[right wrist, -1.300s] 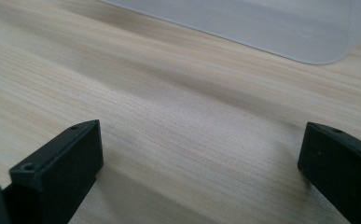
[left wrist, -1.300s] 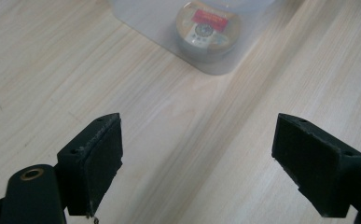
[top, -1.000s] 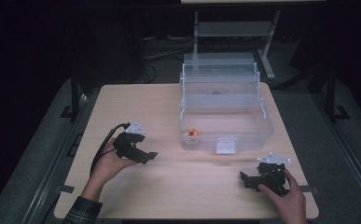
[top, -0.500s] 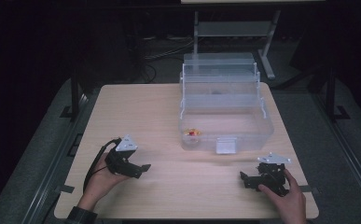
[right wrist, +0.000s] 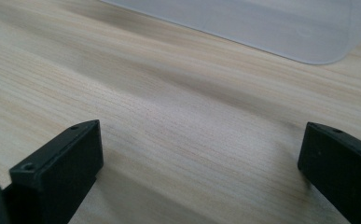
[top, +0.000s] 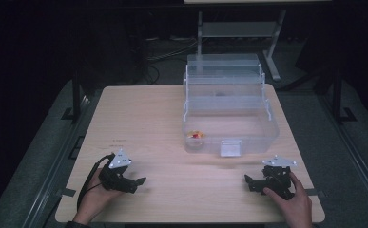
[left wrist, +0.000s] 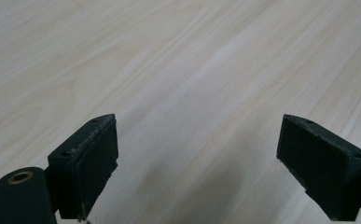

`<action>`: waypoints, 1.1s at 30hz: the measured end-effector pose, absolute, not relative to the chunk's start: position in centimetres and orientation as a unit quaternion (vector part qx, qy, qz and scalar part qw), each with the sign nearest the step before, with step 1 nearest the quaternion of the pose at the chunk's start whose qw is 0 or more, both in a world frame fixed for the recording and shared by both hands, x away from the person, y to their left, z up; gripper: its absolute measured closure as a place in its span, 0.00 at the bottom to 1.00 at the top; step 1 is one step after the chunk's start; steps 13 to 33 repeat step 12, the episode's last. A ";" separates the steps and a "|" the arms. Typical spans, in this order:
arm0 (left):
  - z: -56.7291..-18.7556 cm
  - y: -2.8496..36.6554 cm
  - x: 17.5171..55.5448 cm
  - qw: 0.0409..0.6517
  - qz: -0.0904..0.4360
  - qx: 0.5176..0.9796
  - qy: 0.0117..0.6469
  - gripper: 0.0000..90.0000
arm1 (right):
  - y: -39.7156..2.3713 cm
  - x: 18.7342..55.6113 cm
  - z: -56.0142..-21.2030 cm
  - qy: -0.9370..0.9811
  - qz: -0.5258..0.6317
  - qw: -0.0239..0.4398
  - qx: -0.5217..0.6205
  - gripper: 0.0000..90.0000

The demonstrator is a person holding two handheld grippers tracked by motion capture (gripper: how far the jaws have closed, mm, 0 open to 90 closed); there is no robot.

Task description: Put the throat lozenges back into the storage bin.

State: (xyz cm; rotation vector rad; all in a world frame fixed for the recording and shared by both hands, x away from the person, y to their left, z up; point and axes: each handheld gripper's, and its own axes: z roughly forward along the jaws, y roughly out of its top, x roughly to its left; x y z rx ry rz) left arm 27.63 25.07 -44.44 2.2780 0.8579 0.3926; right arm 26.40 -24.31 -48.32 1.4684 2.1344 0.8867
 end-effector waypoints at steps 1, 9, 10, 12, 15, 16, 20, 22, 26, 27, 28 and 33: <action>-44.4 25.1 27.6 0.332 0.150 0.872 0.328 0.13 | -24.3 26.4 -48.3 0.764 0.317 0.200 0.525 0.00; -45.6 25.7 27.0 0.318 0.136 0.875 0.338 0.13 | -24.3 26.4 -48.3 0.764 0.317 0.200 0.525 0.00; -45.7 25.8 27.1 0.316 0.136 0.876 0.337 0.13 | -24.3 26.4 -48.3 0.764 0.317 0.200 0.525 0.00; -45.8 25.8 27.0 0.315 0.134 0.876 0.339 0.13 | -24.3 26.4 -48.3 0.764 0.317 0.200 0.525 0.00; -45.8 25.8 27.0 0.315 0.134 0.876 0.339 0.13 | -24.3 26.4 -48.3 0.764 0.317 0.200 0.525 0.00; -45.8 25.8 27.0 0.315 0.134 0.876 0.339 0.13 | -24.3 26.4 -48.3 0.764 0.317 0.200 0.525 0.00; -45.8 25.8 27.0 0.315 0.134 0.876 0.339 0.13 | -24.3 26.4 -48.3 0.764 0.317 0.200 0.525 0.00; -45.8 25.8 27.0 0.315 0.134 0.876 0.339 0.13 | -24.3 26.4 -48.3 0.764 0.317 0.200 0.525 0.00; -45.8 25.8 27.0 0.315 0.134 0.876 0.339 0.13 | -24.3 26.4 -48.3 0.764 0.317 0.200 0.525 0.00; -45.8 25.8 27.0 0.315 0.134 0.876 0.339 0.13 | -24.3 26.4 -48.3 0.764 0.317 0.200 0.525 0.00; -45.8 25.8 27.0 0.315 0.134 0.876 0.339 0.13 | -24.3 26.4 -48.3 0.764 0.317 0.200 0.525 0.00; -45.8 25.8 27.0 0.315 0.134 0.876 0.339 0.13 | -24.3 26.4 -48.3 0.764 0.317 0.200 0.525 0.00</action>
